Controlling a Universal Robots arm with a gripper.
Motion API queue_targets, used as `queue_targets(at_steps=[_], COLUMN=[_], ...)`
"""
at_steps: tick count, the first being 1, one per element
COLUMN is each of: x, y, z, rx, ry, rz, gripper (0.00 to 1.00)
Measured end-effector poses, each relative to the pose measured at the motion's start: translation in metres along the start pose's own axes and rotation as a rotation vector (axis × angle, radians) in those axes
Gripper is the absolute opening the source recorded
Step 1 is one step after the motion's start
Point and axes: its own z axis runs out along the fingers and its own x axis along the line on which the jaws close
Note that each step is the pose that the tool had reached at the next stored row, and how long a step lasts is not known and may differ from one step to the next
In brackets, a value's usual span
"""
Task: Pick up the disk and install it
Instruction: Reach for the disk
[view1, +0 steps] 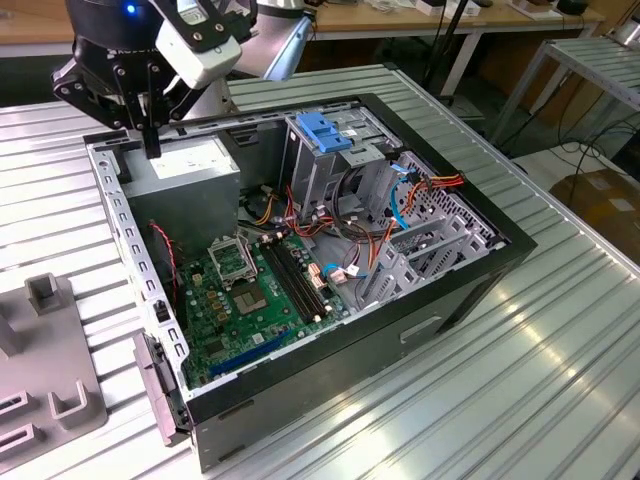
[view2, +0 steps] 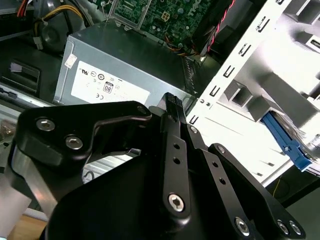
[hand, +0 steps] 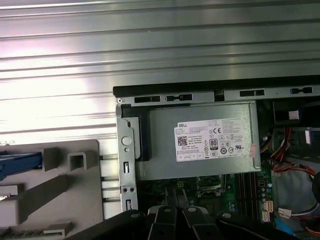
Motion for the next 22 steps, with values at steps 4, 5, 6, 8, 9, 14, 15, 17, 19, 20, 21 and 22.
queue_targets(at_steps=[4,5,6,8,9,14,15,17,19,20,21,22], x=[0.0042,0.0056,0.0071,0.0092,0.0101,0.0149,0.0160,0.0176,0.0193,0.0200,0.0209,0.0217], y=[-0.0003,-0.0004,-0.0005,-0.0007,-0.0008,-0.0011,-0.0012,-0.0013,-0.0015,-0.0015,-0.0016,-0.0016], z=[-0.0001,-0.0001,-0.0002,-0.0003,-0.0003,-0.0004,-0.0004,-0.0004,-0.0005,-0.0005,-0.0005,-0.0005], rx=[0.0000,-0.0001,-0.0001,0.0000,0.0000,0.0000,0.0000,0.0000,0.0001,0.0000,0.0000,0.0000], ry=[0.0000,0.0000,0.0000,0.0001,0.0001,0.0002,0.0002,0.0002,0.0003,0.0002,0.0002,0.0002], rz=[0.000,0.000,0.000,0.000,0.000,0.000,0.000,0.000,0.000,0.000,0.000,0.000], gripper=[0.10,0.10,0.10,0.10,0.10,0.10,0.10,0.10,0.10,0.10,0.10,0.10])
